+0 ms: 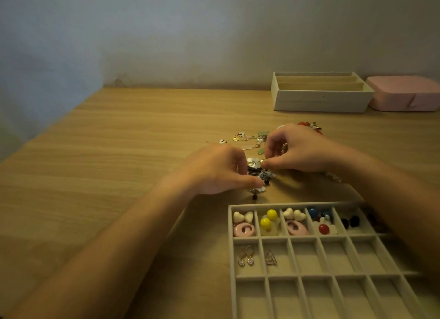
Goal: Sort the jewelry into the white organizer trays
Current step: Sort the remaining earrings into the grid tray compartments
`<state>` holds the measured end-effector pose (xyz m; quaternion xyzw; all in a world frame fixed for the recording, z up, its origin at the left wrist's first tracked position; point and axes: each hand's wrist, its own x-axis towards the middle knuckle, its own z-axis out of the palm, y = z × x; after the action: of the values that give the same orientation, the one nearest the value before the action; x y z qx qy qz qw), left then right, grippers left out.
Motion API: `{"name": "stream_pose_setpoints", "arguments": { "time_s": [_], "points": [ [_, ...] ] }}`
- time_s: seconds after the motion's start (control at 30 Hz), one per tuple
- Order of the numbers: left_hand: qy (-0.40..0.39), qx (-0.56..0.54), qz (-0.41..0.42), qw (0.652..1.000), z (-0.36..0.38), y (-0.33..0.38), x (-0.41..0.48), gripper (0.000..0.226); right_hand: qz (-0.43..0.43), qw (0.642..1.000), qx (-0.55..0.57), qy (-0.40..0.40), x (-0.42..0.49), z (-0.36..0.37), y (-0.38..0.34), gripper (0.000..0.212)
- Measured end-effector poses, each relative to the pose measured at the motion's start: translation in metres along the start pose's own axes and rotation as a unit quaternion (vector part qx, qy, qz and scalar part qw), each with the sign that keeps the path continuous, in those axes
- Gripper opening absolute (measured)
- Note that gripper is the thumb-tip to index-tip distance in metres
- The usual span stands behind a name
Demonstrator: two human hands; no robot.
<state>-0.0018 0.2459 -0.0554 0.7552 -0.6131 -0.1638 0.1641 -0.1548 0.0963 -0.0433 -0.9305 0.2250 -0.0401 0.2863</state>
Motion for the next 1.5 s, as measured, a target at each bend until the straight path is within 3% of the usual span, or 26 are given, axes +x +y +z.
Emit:
{"name": "stream_pose_setpoints", "arguments": {
  "time_s": [0.13,0.2,0.37,0.67,0.8,0.97,1.1,1.5],
  "points": [
    [-0.012,0.107,-0.006,0.994,0.007,0.016,0.0,0.049,0.02,1.0,0.001,-0.02,-0.002,0.001,-0.003,0.027],
    [-0.028,0.103,-0.015,0.994,0.0,0.016,0.002,0.041,0.028,0.998,-0.016,-0.046,-0.003,0.001,-0.005,0.03],
    [-0.036,0.054,-0.048,0.997,-0.017,0.001,0.005,0.021,0.023,0.997,-0.047,-0.055,-0.001,-0.004,-0.001,0.012],
    [-0.023,-0.002,-0.041,0.999,-0.035,-0.031,0.01,0.016,0.058,0.992,-0.082,-0.081,0.0,-0.02,0.009,0.008],
    [0.053,-0.148,-0.009,0.988,-0.045,-0.036,0.011,0.011,0.024,0.999,-0.034,-0.008,0.007,-0.017,0.004,0.011],
    [0.207,-0.261,-0.01,0.943,-0.051,-0.033,0.013,0.011,0.008,0.993,-0.098,-0.058,0.02,0.001,-0.008,0.029],
    [0.228,-0.266,-0.023,0.936,-0.054,-0.037,0.014,0.012,-0.002,0.99,-0.127,-0.06,0.024,0.005,-0.012,0.018],
    [0.207,-0.246,-0.057,0.945,-0.046,-0.053,0.017,0.008,-0.015,0.995,0.059,0.076,0.025,-0.028,0.0,0.015]
  ]
}}
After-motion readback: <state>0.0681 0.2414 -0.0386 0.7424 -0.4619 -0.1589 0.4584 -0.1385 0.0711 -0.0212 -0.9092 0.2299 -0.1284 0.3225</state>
